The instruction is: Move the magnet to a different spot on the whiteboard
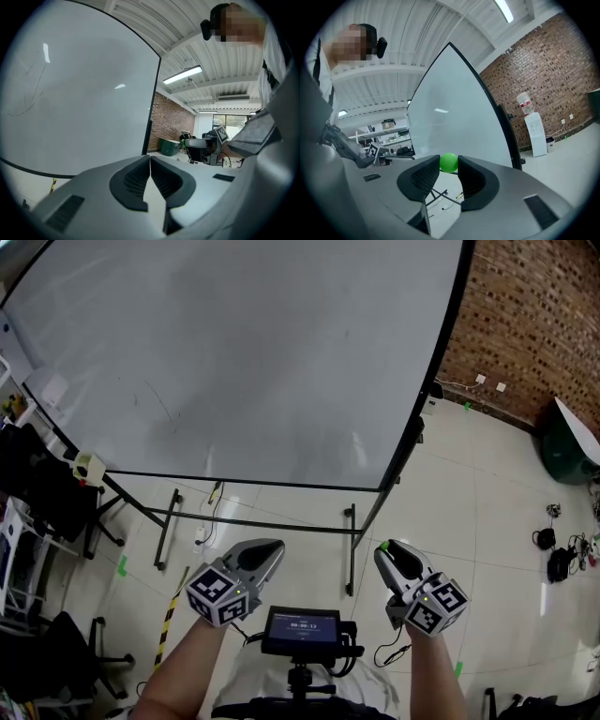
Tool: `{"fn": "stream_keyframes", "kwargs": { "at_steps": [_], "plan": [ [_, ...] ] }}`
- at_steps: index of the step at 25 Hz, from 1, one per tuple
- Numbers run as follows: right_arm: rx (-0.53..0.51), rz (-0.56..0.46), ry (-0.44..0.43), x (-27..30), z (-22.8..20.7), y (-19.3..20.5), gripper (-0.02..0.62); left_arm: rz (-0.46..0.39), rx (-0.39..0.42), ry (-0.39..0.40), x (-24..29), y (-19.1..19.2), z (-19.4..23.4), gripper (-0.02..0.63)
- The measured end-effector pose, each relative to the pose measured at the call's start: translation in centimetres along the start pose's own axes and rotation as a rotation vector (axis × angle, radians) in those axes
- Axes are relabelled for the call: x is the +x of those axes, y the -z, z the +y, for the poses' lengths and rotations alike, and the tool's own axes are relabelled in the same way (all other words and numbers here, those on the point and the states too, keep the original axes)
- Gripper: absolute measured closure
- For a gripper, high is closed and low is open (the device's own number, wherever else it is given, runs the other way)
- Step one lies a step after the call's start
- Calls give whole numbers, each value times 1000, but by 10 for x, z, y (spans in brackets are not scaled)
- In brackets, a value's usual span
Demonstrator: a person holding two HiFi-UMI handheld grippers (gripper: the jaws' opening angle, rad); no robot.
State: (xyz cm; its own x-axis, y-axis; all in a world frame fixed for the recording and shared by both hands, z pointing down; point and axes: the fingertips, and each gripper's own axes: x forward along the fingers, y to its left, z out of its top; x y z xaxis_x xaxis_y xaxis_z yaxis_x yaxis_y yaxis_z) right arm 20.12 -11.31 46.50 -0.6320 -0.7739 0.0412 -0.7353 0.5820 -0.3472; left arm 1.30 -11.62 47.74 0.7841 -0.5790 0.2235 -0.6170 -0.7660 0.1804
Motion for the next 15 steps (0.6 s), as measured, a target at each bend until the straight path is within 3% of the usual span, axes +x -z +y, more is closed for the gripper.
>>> {"fn": "stream_keyframes", "kwargs": {
  "at_steps": [7, 15],
  "plan": [
    [9, 15, -58, -8, 13, 9, 448, -7, 6, -25, 2, 1, -19, 577],
    [7, 15, -54, -38, 9, 15, 448, -16, 7, -5, 15, 11, -49, 577]
  ]
}}
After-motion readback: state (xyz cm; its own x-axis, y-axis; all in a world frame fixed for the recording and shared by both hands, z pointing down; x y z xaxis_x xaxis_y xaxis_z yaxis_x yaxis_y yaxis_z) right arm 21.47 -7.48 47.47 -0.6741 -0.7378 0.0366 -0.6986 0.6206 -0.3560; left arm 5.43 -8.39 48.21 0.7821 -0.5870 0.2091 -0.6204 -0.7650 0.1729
